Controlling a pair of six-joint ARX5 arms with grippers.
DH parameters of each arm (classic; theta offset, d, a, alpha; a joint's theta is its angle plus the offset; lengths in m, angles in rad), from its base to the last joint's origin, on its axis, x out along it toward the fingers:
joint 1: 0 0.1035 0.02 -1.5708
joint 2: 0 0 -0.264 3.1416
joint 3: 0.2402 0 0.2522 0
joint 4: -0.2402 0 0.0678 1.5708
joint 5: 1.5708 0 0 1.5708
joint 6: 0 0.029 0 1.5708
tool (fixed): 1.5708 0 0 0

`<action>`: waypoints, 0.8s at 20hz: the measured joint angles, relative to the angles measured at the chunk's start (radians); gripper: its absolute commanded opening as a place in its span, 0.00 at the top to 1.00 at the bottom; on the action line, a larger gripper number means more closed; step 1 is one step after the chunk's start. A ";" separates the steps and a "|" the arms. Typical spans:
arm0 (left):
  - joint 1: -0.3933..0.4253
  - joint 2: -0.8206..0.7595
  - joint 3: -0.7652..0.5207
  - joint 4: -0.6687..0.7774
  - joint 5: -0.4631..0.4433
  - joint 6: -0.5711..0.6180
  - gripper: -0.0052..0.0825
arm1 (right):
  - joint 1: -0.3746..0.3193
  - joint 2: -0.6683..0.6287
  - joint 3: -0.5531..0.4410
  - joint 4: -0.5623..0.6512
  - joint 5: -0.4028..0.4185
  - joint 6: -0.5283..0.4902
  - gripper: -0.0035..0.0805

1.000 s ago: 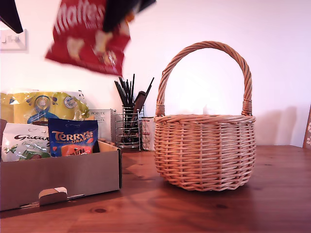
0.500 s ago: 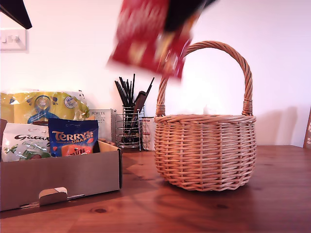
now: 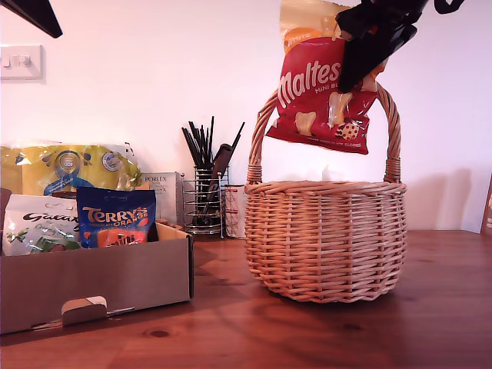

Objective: Move the bags of Easter eggs from the cardboard box on the left into the woven basket on the right side.

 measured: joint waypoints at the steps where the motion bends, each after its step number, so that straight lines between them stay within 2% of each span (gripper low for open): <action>1: 0.000 0.000 0.000 0.002 0.001 0.000 0.97 | -0.009 0.006 0.000 0.003 -0.010 -0.003 0.97; 5: 0.000 0.000 0.000 0.005 0.006 0.000 0.97 | -0.024 0.123 0.000 0.058 -0.009 -0.029 0.97; 8: 0.000 0.000 0.000 0.003 0.007 0.000 0.97 | -0.023 0.208 0.000 0.114 0.029 -0.066 0.97; 15: 0.000 0.000 0.000 -0.019 0.020 -0.001 0.97 | -0.023 0.227 0.000 0.171 0.103 -0.160 0.97; 16: 0.000 0.000 0.000 -0.019 0.027 -0.001 0.97 | -0.023 0.235 0.000 0.172 0.107 -0.162 0.93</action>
